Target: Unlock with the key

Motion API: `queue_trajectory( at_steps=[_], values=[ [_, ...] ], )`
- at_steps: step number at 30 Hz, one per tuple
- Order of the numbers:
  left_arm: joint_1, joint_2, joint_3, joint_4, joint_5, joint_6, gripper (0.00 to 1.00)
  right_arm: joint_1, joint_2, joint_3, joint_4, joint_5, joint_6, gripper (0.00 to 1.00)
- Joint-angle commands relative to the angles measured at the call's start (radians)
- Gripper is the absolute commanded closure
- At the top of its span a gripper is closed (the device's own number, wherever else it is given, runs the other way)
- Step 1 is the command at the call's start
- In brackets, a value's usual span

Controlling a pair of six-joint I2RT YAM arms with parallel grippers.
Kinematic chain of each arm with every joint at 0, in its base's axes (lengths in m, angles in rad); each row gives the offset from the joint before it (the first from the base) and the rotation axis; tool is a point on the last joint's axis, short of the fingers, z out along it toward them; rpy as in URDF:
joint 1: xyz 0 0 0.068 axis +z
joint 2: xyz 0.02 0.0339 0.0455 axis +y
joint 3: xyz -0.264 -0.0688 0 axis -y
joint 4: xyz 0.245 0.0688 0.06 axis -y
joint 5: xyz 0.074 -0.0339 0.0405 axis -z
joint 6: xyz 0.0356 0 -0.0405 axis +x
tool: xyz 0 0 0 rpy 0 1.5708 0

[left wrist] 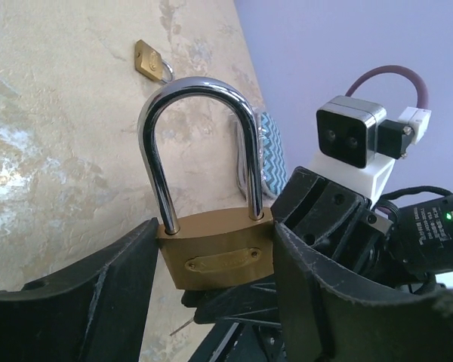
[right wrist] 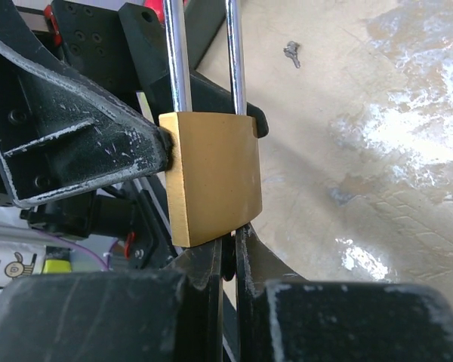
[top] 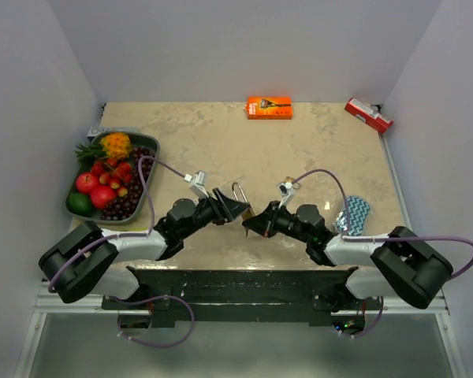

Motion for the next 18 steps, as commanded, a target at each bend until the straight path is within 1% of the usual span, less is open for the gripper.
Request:
queue_trajectory(
  at_steps=[1,8,13,16,17,18],
  values=[
    [-0.05,-0.049,-0.005,0.15,0.315,0.018,1.0,-0.042,-0.038,0.033,0.211,0.046,0.067,1.0],
    [-0.05,-0.066,-0.013,0.17,0.359,0.033,1.0,-0.057,-0.027,0.027,0.276,0.008,0.1,1.0],
    [-0.05,-0.09,-0.014,0.168,0.35,0.042,1.0,-0.057,-0.03,0.035,0.242,0.006,0.058,1.0],
    [-0.049,-0.095,-0.008,0.162,0.316,0.045,1.0,-0.056,-0.044,0.029,0.228,0.012,0.037,1.0],
    [-0.049,-0.092,0.001,0.156,0.306,0.047,0.92,-0.057,-0.05,0.027,0.225,0.019,0.029,1.0],
    [-0.049,-0.09,0.004,0.156,0.287,0.047,0.86,-0.057,-0.058,0.026,0.207,0.022,0.012,1.0]
  ],
)
